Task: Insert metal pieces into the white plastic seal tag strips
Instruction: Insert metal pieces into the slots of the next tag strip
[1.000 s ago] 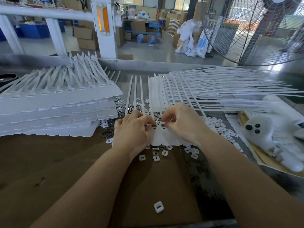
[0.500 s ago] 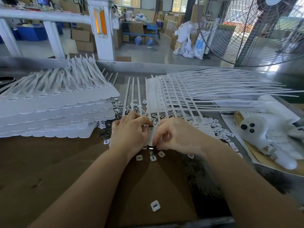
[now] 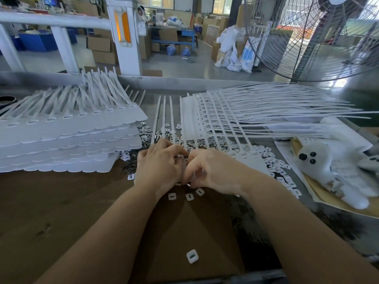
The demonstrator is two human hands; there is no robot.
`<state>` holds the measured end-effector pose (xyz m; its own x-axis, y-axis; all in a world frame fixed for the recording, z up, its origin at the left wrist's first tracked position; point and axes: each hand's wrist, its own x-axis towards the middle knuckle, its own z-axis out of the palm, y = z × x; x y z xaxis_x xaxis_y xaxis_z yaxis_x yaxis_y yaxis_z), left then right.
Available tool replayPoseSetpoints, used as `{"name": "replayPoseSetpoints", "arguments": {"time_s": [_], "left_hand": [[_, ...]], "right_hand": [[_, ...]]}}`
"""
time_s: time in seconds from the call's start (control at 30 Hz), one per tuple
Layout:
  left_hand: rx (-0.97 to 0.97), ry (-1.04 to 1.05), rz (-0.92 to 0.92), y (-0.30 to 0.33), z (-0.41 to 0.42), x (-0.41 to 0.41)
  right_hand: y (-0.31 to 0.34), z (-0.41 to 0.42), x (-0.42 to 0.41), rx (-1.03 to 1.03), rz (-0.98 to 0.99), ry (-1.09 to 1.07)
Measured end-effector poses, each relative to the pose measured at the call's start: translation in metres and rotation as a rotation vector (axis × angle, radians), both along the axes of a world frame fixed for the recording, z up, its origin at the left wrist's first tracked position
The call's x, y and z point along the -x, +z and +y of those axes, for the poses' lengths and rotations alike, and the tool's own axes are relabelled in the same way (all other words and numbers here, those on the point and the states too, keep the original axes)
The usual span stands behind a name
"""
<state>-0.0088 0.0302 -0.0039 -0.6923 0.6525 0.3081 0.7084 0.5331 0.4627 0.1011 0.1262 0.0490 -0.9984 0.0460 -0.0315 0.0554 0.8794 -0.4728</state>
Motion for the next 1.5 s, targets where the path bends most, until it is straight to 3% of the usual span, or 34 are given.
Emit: {"name": "replayPoseSetpoints", "arguments": {"time_s": [1.0,1.5], "left_hand": [[-0.029,-0.015,-0.042,-0.002,-0.002,0.004],[-0.029,-0.032,-0.071,0.0,-0.004,0.004]], "right_hand": [[-0.002,-0.001,0.004,-0.149,-0.001,0.074],[-0.019,0.0,0.002,-0.022,0.162,0.043]]}}
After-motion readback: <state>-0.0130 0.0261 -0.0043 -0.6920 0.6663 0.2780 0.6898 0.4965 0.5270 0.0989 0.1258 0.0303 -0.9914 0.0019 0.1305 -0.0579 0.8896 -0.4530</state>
